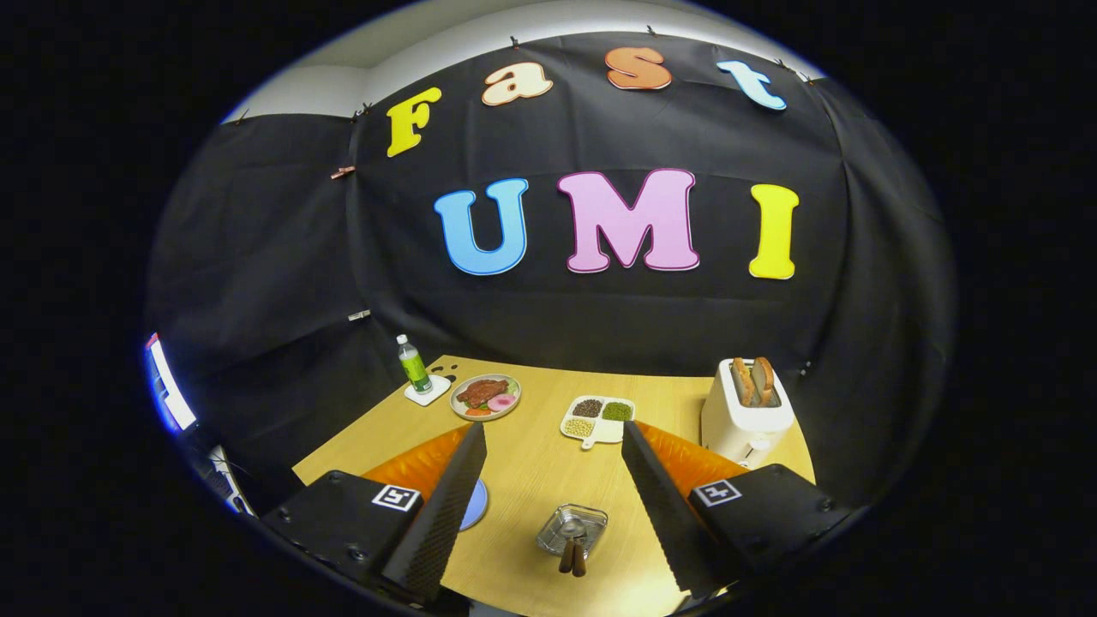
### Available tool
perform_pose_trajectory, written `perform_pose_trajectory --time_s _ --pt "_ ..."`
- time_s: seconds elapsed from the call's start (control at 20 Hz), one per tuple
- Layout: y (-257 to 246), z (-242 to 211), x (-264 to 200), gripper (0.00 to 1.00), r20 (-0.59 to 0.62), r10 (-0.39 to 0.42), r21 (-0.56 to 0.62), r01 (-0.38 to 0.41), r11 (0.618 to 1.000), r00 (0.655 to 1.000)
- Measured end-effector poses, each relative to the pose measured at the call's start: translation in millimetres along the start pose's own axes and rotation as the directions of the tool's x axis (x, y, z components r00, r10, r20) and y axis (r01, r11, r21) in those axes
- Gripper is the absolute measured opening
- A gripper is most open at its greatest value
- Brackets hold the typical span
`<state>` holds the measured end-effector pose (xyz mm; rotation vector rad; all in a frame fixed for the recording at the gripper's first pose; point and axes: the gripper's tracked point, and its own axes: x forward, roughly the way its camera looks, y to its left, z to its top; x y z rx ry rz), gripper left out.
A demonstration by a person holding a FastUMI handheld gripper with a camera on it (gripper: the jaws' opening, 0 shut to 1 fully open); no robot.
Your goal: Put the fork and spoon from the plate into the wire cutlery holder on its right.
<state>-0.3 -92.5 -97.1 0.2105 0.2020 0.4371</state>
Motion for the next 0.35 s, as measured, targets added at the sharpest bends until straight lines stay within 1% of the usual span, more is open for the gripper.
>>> perform_pose_trajectory --time_s 0.35 --pt "-5.6 7.9 -1.4 0.99 0.004 -0.019 -0.003 0.019 1.0 1.0"
